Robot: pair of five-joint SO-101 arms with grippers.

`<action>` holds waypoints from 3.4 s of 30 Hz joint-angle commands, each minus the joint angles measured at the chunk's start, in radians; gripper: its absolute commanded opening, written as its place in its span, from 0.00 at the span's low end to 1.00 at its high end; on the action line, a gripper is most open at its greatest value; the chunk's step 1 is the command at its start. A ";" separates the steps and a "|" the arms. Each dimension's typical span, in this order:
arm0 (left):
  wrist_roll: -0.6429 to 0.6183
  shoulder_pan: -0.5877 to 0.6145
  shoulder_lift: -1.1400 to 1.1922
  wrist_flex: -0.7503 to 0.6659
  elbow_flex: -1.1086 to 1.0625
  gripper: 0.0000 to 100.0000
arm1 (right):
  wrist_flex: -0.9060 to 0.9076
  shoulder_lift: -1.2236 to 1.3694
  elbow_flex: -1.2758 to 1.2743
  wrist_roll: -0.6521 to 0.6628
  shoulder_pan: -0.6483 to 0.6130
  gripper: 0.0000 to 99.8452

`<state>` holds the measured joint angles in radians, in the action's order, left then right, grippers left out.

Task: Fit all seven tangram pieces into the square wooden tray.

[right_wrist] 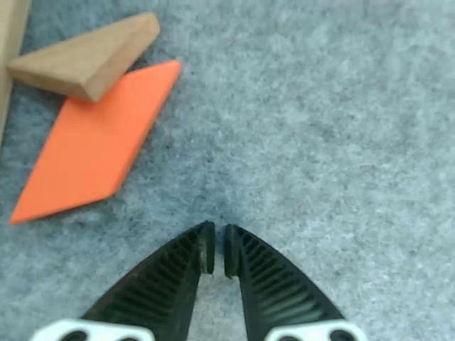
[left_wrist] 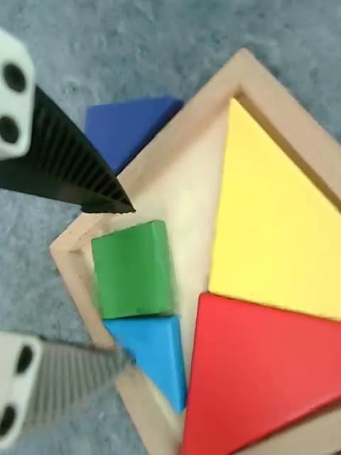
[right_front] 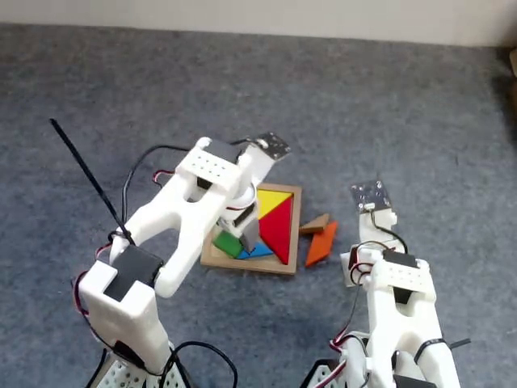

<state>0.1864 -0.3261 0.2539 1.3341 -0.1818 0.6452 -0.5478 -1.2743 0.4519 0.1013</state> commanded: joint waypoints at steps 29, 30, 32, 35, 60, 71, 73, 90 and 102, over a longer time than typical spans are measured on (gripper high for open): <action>-0.029 -0.248 -0.073 -0.318 0.016 0.26 | -0.077 0.002 0.007 -0.212 0.225 0.05; -0.029 -0.255 -0.071 -0.327 0.016 0.26 | -0.077 0.004 0.007 -0.212 0.223 0.05; -0.029 -0.271 -0.071 -0.336 0.016 0.26 | -0.085 0.005 0.007 -0.212 0.222 0.05; -0.029 -0.302 -0.071 -0.338 0.016 0.26 | -0.111 0.005 -0.001 -0.212 0.222 0.05; -0.028 -0.338 0.206 -0.313 0.289 0.25 | -0.111 0.007 -0.001 -0.210 0.220 0.05; -0.025 -0.338 0.216 -0.313 0.288 0.19 | -0.111 0.007 -0.001 -0.209 0.220 0.05; -0.026 -0.338 0.240 -0.313 0.297 0.19 | -0.111 0.007 -0.001 -0.207 0.220 0.05; -0.025 -0.372 0.278 -0.315 0.300 0.11 | -0.111 0.007 -0.001 -0.206 0.214 0.05; -0.028 -0.377 0.277 -0.327 0.300 0.00 | -0.111 0.007 -0.001 -0.204 0.209 0.05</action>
<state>0.1665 -0.6743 0.5332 1.0119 0.0882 0.5562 -0.5340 -1.2774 0.2509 0.2961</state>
